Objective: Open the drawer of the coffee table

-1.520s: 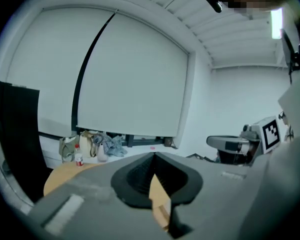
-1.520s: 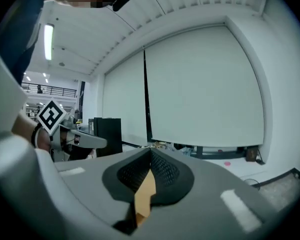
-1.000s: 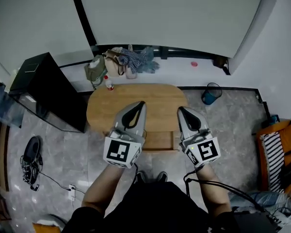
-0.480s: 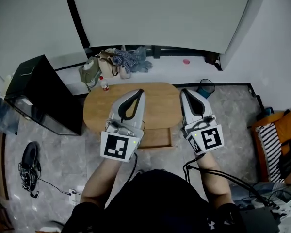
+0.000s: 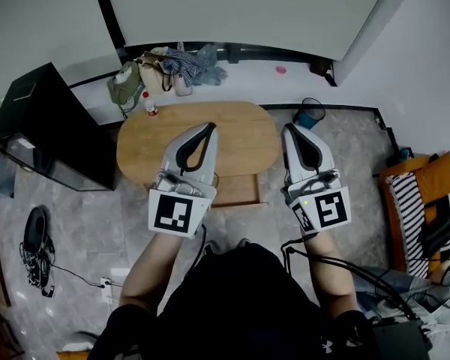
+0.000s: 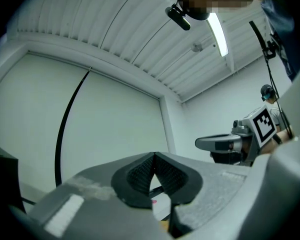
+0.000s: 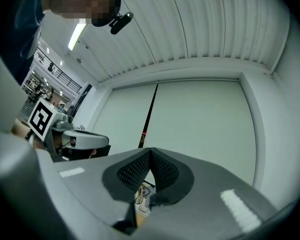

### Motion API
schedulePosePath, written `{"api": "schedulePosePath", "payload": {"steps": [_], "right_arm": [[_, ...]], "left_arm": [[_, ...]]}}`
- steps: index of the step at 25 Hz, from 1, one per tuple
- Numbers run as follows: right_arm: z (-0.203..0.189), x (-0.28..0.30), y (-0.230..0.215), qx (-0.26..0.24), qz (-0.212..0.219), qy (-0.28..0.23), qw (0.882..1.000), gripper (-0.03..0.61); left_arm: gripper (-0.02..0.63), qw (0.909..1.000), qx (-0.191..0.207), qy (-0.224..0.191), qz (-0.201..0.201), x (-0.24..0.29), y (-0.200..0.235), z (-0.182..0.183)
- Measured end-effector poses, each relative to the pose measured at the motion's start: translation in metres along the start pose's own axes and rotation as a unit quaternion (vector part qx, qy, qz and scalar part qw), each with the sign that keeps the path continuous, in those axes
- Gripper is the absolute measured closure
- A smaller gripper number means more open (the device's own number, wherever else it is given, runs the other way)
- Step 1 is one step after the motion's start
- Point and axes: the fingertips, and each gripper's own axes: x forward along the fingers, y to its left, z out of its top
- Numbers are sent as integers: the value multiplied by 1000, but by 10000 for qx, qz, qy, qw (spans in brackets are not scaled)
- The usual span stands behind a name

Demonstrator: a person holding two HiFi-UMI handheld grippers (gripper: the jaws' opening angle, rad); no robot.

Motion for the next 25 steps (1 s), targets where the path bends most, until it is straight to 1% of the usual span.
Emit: {"api": "schedulePosePath", "payload": {"steps": [3, 7, 9, 14, 19, 25], "right_arm": [[-7, 1, 5, -1, -118, 117, 9999, 577], [-15, 4, 7, -39, -223, 284, 9993, 577], [-15, 6, 11, -15, -186, 269, 9995, 577], [-15, 14, 23, 38, -31, 230, 9997, 577], [-23, 15, 26, 139, -35, 311, 9994, 577], [-21, 12, 28, 175, 55, 353, 9992, 577]], "left_arm": [[612, 10000, 26, 2, -15, -4, 7, -1], [612, 9998, 185, 20, -9, -9, 12, 2], [612, 9997, 233, 60, 1, -11, 13, 1], [612, 9997, 166, 155, 34, -14, 21, -3], [612, 9997, 141, 177, 64, -15, 26, -8], [612, 9997, 88, 207, 30, -15, 22, -8]]}}
